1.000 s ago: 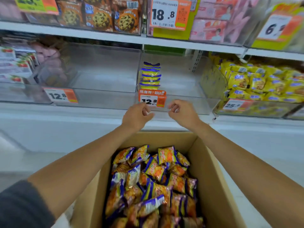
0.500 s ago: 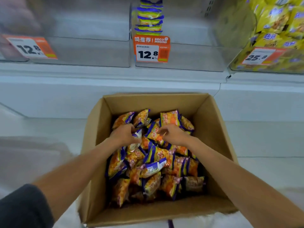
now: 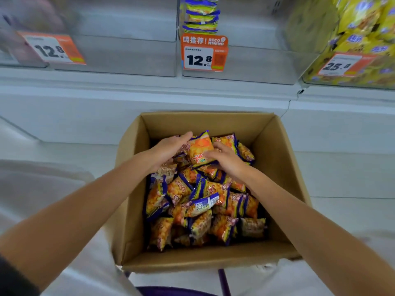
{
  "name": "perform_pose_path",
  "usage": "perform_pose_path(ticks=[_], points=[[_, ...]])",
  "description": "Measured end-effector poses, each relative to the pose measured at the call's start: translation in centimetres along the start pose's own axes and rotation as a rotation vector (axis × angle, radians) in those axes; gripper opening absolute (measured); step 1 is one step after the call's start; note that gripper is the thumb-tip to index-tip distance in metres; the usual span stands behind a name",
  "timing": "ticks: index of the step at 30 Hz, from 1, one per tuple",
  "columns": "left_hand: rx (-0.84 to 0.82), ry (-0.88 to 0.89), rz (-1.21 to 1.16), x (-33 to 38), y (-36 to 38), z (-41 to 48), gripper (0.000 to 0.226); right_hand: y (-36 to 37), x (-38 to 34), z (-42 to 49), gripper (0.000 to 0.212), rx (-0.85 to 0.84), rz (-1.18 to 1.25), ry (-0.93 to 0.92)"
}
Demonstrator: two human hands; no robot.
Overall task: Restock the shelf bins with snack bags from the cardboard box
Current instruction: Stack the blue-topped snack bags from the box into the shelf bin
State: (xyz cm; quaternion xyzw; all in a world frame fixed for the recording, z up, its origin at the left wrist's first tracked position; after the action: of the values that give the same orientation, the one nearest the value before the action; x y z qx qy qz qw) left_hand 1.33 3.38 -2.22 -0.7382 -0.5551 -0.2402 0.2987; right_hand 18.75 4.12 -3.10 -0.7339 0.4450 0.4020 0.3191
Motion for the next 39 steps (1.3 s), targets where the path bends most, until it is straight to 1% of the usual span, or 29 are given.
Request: perform_pose_path(ticks=[1,2,4,5,7,9,10,11,13,14,15,16,17,18,19,20,22,23,24,25,27,28,31,33,35,37,39], points=[[-0.036,0.017,0.004,-0.2,0.2,-0.2,0.077,0.3,0.2,-0.4,0.041,-0.066,0.162,0.061],[-0.085,0.014,-0.041,-0.6,0.5,-0.2,0.077,0.5,0.1,-0.6,0.037,-0.128,0.258,0.083],[-0.129,-0.015,-0.201,-1.3,1.4,-0.3,0.069,0.5,-0.1,-0.9,0.036,-0.205,0.259,0.073],[-0.11,-0.017,-0.243,-1.5,1.5,-0.4,0.063,0.0,0.0,-0.9,0.036,-0.195,0.204,0.061],[-0.026,-0.026,-0.238,-2.3,1.0,0.0,0.059,-1.6,1.2,-0.8,0.037,-0.108,0.032,0.075],[0.026,-0.078,-0.23,-3.6,0.7,0.5,0.065,-3.7,2.8,-0.6,0.036,-0.027,-0.314,0.099],[0.038,-0.108,-0.227,-4.3,0.6,0.9,0.065,-4.4,3.9,-0.5,0.036,-0.029,-0.487,0.124],[0.047,-0.127,-0.22,-4.9,0.5,1.1,0.06,-4.7,5.2,-0.5,0.04,-0.063,-0.596,0.165],[0.056,-0.146,-0.201,-5.6,0.4,1.2,0.049,-4.2,8.0,-0.9,0.057,-0.17,-0.649,0.273],[0.051,-0.152,-0.204,-5.9,0.3,1.4,0.047,-3.8,9.2,-1.0,0.062,-0.216,-0.675,0.31],[0.045,-0.16,-0.214,-6.1,0.3,1.5,0.047,-3.4,10.0,-0.9,0.056,-0.243,-0.701,0.319],[0.039,-0.168,-0.226,-6.2,0.3,1.6,0.047,-3.1,10.3,-0.8,0.038,-0.247,-0.715,0.301],[0.036,-0.174,-0.24,-6.3,0.2,1.5,0.047,-3.1,10.2,-0.7,0.019,-0.226,-0.708,0.268],[0.039,-0.175,-0.254,-6.3,0.0,1.5,0.048,-3.3,9.6,-0.4,0.013,-0.196,-0.685,0.229],[0.044,-0.17,-0.274,-6.3,-0.2,1.6,0.051,-3.9,8.5,-0.2,0.014,-0.148,-0.644,0.189],[0.053,-0.16,-0.291,-6.2,-0.5,1.7,0.054,-4.7,7.2,0.2,0.019,-0.077,-0.566,0.144],[0.087,-0.133,-0.299,-5.7,-1.1,1.6,0.054,-6.4,3.5,0.5,0.028,0.055,-0.286,0.051],[0.106,-0.113,-0.289,-5.4,-1.4,1.5,0.049,-6.9,1.9,0.4,0.033,0.074,-0.125,0.035],[0.118,-0.094,-0.275,-5.0,-1.6,1.5,0.045,-7.0,0.5,0.5,0.037,0.057,0.004,0.025],[0.108,-0.076,-0.268,-4.4,-1.7,1.4,0.041,-6.8,-0.9,0.3,0.037,0.021,0.068,0.018],[0.041,-0.054,-0.275,-2.9,-1.2,0.7,0.033,-5.5,-3.0,-0.1,0.032,-0.086,0.029,-0.008],[0.006,-0.049,-0.278,-2.1,-0.9,0.3,0.034,-4.7,-3.5,-0.3,0.031,-0.125,-0.01,-0.021],[-0.126,-0.037,-0.313,0.2,-0.1,-1.0,0.046,-3.1,-4.5,-0.6,0.037,-0.145,-0.058,-0.045],[-0.17,0.024,-0.316,1.7,0.2,-1.9,0.055,-2.9,-5.0,-0.6,0.04,-0.132,-0.058,-0.073],[-0.113,0.107,-0.247,2.9,-0.3,-2.4,0.063,-3.0,-6.0,-0.7,0.041,-0.121,-0.09,-0.111],[-0.023,0.196,-0.137,4.4,-1.0,-2.8,0.064,-3.1,-7.7,-0.9,0.042,-0.109,-0.206,-0.16],[0.018,0.254,-0.086,6.1,-1.6,-3.2,0.065,-2.9,-9.8,-1.4,0.05,-0.117,-0.322,-0.206]])
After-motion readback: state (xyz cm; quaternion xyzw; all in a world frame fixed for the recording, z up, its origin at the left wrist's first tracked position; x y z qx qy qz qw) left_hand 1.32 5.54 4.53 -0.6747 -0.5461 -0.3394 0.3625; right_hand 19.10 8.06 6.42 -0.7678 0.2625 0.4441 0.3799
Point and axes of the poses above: each hand's wrist, its own z-axis towards the middle knuckle, its own y-axis out of the palm, x = y × z, the point moved 7 cm from there along z, towards the middle knuckle, and after that the axes turned 3 degrees about -y, right-handed, at the moved point
